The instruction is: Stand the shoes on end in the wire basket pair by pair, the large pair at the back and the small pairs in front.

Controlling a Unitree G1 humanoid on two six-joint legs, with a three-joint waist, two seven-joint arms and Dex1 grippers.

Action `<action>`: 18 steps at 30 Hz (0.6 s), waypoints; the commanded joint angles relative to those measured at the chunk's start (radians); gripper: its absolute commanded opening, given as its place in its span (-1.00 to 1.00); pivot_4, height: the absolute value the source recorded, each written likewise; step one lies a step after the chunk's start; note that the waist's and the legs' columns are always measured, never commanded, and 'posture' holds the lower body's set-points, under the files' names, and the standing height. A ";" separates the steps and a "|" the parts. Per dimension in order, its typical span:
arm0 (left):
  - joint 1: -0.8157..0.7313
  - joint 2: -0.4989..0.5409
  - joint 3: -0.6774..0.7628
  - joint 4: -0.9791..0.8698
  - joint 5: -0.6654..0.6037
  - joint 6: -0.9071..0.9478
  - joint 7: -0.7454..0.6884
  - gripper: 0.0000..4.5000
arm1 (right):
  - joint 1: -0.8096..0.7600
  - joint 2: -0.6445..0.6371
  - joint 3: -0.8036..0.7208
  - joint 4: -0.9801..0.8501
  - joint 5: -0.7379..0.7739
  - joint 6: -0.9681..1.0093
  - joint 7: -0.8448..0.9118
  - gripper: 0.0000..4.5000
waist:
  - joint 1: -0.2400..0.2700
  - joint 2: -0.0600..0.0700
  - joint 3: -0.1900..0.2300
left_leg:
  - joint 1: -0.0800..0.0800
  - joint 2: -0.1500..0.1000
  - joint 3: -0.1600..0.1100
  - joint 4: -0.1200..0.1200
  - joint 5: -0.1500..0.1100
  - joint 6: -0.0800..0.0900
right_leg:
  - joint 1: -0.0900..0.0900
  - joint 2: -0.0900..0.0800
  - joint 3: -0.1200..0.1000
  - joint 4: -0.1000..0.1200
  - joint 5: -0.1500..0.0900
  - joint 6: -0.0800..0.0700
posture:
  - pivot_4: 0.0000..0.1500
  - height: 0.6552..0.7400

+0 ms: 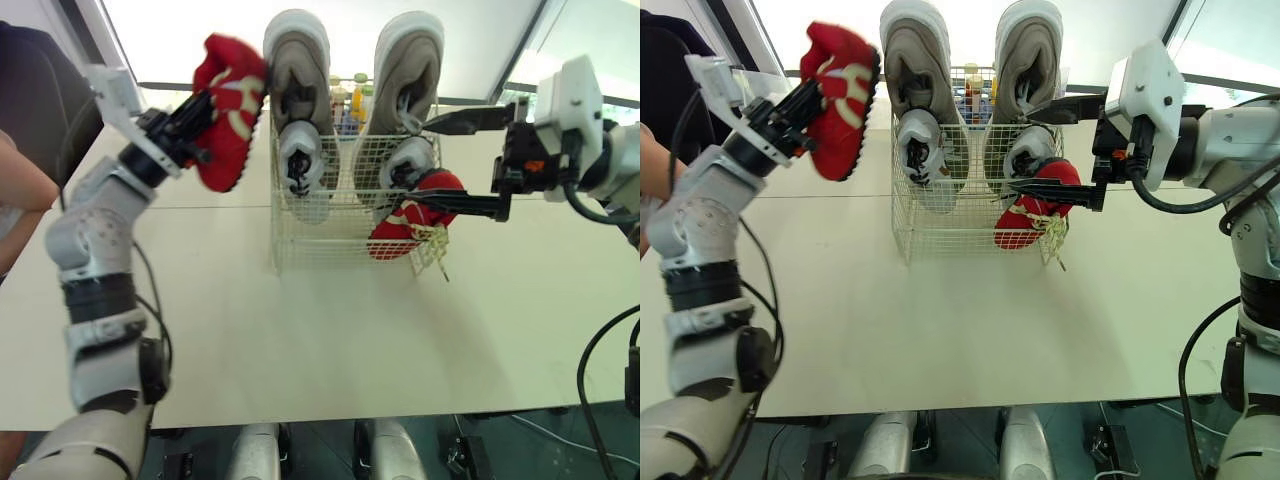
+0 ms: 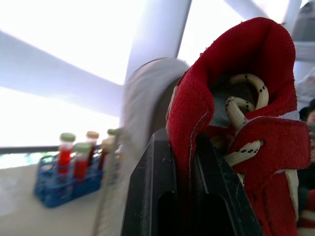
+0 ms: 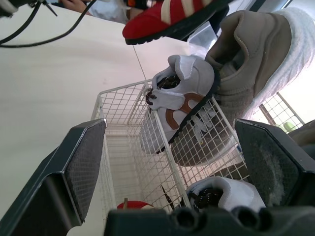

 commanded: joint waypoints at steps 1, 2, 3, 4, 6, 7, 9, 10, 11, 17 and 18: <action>0.033 -0.026 -0.013 -0.171 -0.045 -0.018 0.073 -0.97 | -0.055 0.014 0.006 0.016 -0.017 -0.023 0.001 1.00 | -0.007 0.000 0.000 | 0.001 0.000 0.000 0.000 0.000 0.000 | 0.001 0.000 0.000 0.000 0.000 0.000 | 1.00 1.00; 0.046 -0.051 -0.017 -0.197 -0.049 -0.031 0.099 -0.97 | -0.061 0.021 0.012 0.021 -0.017 -0.025 0.003 1.00 | -0.008 0.000 0.000 | 0.002 0.000 0.000 0.000 0.000 0.000 | 0.002 0.000 0.000 0.001 0.000 0.000 | 1.00 1.00; 0.066 -0.064 -0.035 -0.231 -0.046 -0.035 0.114 -0.97 | -0.064 0.024 0.014 0.025 -0.017 -0.032 0.009 1.00 | -0.010 0.000 0.000 | 0.003 0.000 0.000 0.000 0.000 0.000 | 0.002 0.000 0.000 0.001 0.000 0.000 | 1.00 1.00; 0.082 -0.071 -0.051 -0.255 -0.039 -0.042 0.121 -0.97 | -0.072 0.032 0.021 0.033 -0.022 -0.039 0.013 1.00 | -0.010 0.000 0.000 | 0.004 0.000 0.000 0.000 0.000 0.000 | 0.003 0.000 0.000 0.001 0.000 0.000 | 1.00 1.00; 0.113 -0.090 -0.085 -0.279 0.018 -0.098 0.138 -0.97 | -0.097 0.052 0.039 0.058 -0.034 -0.057 0.022 1.00 | -0.011 0.000 0.000 | 0.004 0.000 0.000 0.000 0.000 0.000 | 0.004 0.000 0.000 0.000 0.000 0.000 | 1.00 1.00; 0.124 -0.100 -0.098 -0.281 0.048 -0.132 0.148 -0.97 | -0.110 0.062 0.047 0.071 -0.041 -0.065 0.024 1.00 | -0.010 0.000 0.000 | 0.004 0.000 0.000 0.000 0.000 0.000 | 0.004 0.000 0.000 0.000 0.000 0.000 | 1.00 1.00; 0.168 -0.153 -0.157 -0.286 0.140 -0.238 0.171 -0.97 | -0.114 0.070 0.048 0.094 -0.044 -0.085 0.043 1.00 | -0.007 0.000 0.000 | 0.004 0.000 0.000 0.000 0.000 0.000 | 0.004 0.000 0.000 0.000 0.000 0.000 | 1.00 1.00; 0.186 -0.181 -0.185 -0.278 0.182 -0.288 0.185 -0.97 | -0.117 0.073 0.051 0.105 -0.053 -0.098 0.051 1.00 | -0.004 0.000 0.000 | 0.004 0.000 0.000 0.000 0.000 0.000 | 0.005 0.000 0.000 -0.001 0.000 -0.001 | 1.00 1.00; 0.192 -0.193 -0.190 -0.258 0.206 -0.325 0.185 -0.97 | -0.134 0.086 0.068 0.119 -0.067 -0.104 0.051 1.00 | -0.001 0.000 0.000 | 0.004 0.000 0.000 0.001 0.000 0.000 | 0.005 0.000 0.000 -0.002 0.000 -0.001 | 1.00 1.00; 0.289 -0.356 -0.348 -0.105 0.469 -0.691 0.232 -0.97 | -0.142 0.092 0.071 0.135 -0.072 -0.109 0.074 1.00 | 0.015 0.000 0.000 | 0.003 0.000 0.000 0.002 -0.001 0.001 | 0.005 0.000 0.000 -0.004 0.000 -0.002 | 1.00 1.00; 0.294 -0.362 -0.357 -0.071 0.498 -0.731 0.234 -0.97 | -0.147 0.095 0.074 0.135 -0.074 -0.104 0.071 1.00 | 0.015 0.000 0.000 | 0.002 0.000 0.000 0.002 -0.001 0.001 | 0.005 0.000 0.000 -0.004 -0.001 -0.003 | 1.00 1.00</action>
